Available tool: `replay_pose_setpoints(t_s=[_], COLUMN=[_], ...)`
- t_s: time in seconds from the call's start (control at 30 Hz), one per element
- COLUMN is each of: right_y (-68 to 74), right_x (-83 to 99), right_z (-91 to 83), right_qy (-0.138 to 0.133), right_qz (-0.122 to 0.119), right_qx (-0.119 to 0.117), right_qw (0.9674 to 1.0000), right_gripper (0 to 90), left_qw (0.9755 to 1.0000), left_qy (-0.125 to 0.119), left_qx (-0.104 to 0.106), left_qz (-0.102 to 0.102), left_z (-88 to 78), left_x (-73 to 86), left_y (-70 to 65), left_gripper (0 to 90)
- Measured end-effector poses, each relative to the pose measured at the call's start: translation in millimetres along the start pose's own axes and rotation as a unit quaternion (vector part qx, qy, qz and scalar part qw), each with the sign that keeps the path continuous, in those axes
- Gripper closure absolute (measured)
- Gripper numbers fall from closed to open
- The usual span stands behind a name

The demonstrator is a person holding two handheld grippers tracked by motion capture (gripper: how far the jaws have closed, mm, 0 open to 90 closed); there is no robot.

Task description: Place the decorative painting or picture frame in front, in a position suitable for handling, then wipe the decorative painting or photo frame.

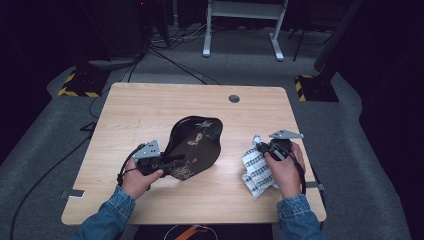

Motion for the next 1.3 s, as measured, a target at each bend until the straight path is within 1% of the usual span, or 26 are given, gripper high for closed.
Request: replay_pose_setpoints(t_s=[0.07,0.13,0.2,0.27,0.3,0.37,0.47,0.6,0.67,0.73,0.77,0.8,0.83,0.93,0.97,1.0,1.03,1.07,1.1,1.13,1.23,1.27,1.3], right_y=[5.7,10.3,17.3,22.5,26.8,33.7,41.9,53.1,59.1,65.7,69.4,73.5,78.7,92.5,96.1,101.8,105.3,111.6,115.6,115.6,127.9,133.8,137.2], right_x=[-7.8,-12.9,-19.1,-23.3,-27.0,-33.4,-41.4,-54.3,-61.2,-68.4,-72.2,-76.1,-80.9,-91.7,-94.1,-98.1,-100.2,-104.2,-106.3,-106.3,-111.4,-112.9,-113.9], right_z=[-9.1,-14.6,-20.6,-24.4,-27.4,-33.3,-39.8,-47.6,-50.6,-52.7,-53.3,-53.9,-54.4,-55.4,-55.6,-55.4,-55.2,-54.3,-53.4,-53.4,-49.9,-48.2,-46.9], right_qy=[-0.014,-0.024,-0.037,-0.045,-0.052,-0.064,-0.078,-0.092,-0.101,-0.106,-0.110,-0.111,-0.113,-0.122,-0.124,-0.125,-0.125,-0.128,-0.128,-0.128,-0.130,-0.129,-0.129], right_qz=[-0.008,-0.015,-0.023,-0.030,-0.035,-0.045,-0.058,-0.075,-0.084,-0.093,-0.099,-0.105,-0.116,-0.137,-0.141,-0.150,-0.154,-0.162,-0.166,-0.166,-0.179,-0.183,-0.186], right_qx=[-0.005,-0.010,-0.019,-0.025,-0.029,-0.037,-0.050,-0.067,-0.077,-0.085,-0.089,-0.091,-0.094,-0.105,-0.107,-0.113,-0.114,-0.119,-0.121,-0.121,-0.129,-0.133,-0.135], right_qw=[0.9999,0.9995,0.9989,0.9982,0.9976,0.9962,0.9940,0.9906,0.9884,0.9864,0.9851,0.9841,0.9823,0.9775,0.9764,0.9744,0.9735,0.9712,0.9702,0.9702,0.9668,0.9654,0.9646], right_gripper=[83.3,83.3,83.3,83.3,83.3,83.3,83.3,83.3,83.2,83.2,83.2,83.2,83.2,83.2,83.2,83.2,83.2,83.2,83.2,83.2,83.2,83.2,83.2], left_qw=[1.0000,1.0000,0.9999,0.9999,0.9997,0.9993,0.9990,0.9993,0.9991,0.9990,0.9990,0.9990,0.9988,0.9988,0.9989,0.9990,0.9988,0.9987,0.9988,0.9988,0.9989,0.9988,0.9988], left_qy=[-0.001,-0.001,0.001,0.011,0.017,0.031,0.037,0.027,0.028,0.032,0.033,0.031,0.033,0.033,0.033,0.033,0.034,0.034,0.033,0.033,0.034,0.034,0.033], left_qx=[-0.003,-0.002,-0.010,-0.013,-0.015,-0.020,-0.024,-0.027,-0.029,-0.029,-0.028,-0.028,-0.031,-0.030,-0.028,-0.027,-0.030,-0.032,-0.032,-0.032,-0.029,-0.029,-0.029], left_qz=[0.001,-0.002,0.002,-0.002,-0.001,-0.003,-0.002,0.004,0.010,0.011,0.011,0.013,0.017,0.018,0.015,0.016,0.020,0.019,0.019,0.019,0.016,0.021,0.020], left_z=[-2.9,-6.5,-11.0,-14.7,-15.7,-17.7,-20.2,-20.8,-19.8,-20.2,-21.1,-21.8,-22.3,-22.3,-22.0,-22.1,-22.5,-22.6,-22.5,-22.5,-22.5,-22.5,-22.4], left_x=[0.6,1.8,3.9,7.5,10.1,16.8,20.7,17.0,17.2,18.2,18.3,18.0,17.6,17.9,18.4,18.3,17.7,17.7,17.8,17.8,17.3,16.9,16.7], left_y=[-1.2,-2.0,-1.3,-0.3,1.2,2.7,4.4,2.8,1.6,1.1,1.1,1.1,1.4,1.3,1.1,1.2,1.6,1.0,0.8,0.8,-0.2,0.1,0.0], left_gripper=[63.6,57.3,53.3,52.0,50.0,49.7,53.9,60.1,62.3,67.6,68.3,69.3,70.1,72.4,72.9,73.3,73.9,75.7,76.5,77.0,77.5,77.8,77.8])
Point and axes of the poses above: each handheld gripper's, and its own axes: z roughly forward along the jaws, x roughly out of its underside, y roughly to its left, the point moved 2 cm from there along z, roughly forward along the jaws
